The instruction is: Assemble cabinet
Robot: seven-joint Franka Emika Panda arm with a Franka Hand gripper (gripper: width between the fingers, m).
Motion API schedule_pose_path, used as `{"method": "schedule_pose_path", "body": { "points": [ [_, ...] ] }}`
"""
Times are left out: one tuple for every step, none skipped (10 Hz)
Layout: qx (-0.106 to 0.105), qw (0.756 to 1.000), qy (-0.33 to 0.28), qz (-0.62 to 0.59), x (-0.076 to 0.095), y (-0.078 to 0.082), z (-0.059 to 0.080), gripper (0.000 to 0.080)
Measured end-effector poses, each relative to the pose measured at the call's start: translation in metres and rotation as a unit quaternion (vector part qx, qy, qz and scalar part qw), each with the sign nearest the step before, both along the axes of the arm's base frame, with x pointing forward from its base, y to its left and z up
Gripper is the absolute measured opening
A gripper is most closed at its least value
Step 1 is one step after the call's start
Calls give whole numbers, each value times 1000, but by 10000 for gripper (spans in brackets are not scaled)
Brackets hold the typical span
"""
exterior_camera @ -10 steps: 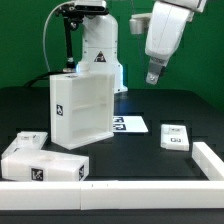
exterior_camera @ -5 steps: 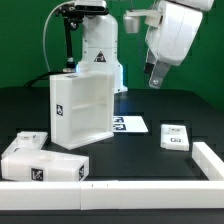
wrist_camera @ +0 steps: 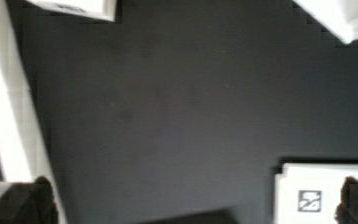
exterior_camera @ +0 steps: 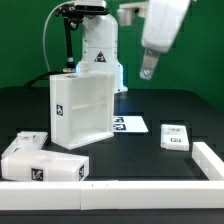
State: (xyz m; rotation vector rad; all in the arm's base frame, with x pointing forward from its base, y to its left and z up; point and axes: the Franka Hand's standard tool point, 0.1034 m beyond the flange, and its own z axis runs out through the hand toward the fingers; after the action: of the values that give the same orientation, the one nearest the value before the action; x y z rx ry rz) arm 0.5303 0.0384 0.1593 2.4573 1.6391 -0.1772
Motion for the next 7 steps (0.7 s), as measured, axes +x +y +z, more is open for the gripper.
{"method": "schedule_pose_path", "body": {
  "points": [
    [-2,1000,5,-5,-1,-2,0,796],
    [-2,1000,6,-4,-2,-2,-2,796],
    [-2,1000,6,-4,-2,-2,-2,796],
    [-2,1000,7,-4,-2,-2,-2,796],
    [-2,1000,6,-9,-2,-3,-3,796],
    [-7,999,-3,-54,-2,-10,-3,796],
    [-13,993,-16,-112,-3,-18,-3,796]
  ]
}}
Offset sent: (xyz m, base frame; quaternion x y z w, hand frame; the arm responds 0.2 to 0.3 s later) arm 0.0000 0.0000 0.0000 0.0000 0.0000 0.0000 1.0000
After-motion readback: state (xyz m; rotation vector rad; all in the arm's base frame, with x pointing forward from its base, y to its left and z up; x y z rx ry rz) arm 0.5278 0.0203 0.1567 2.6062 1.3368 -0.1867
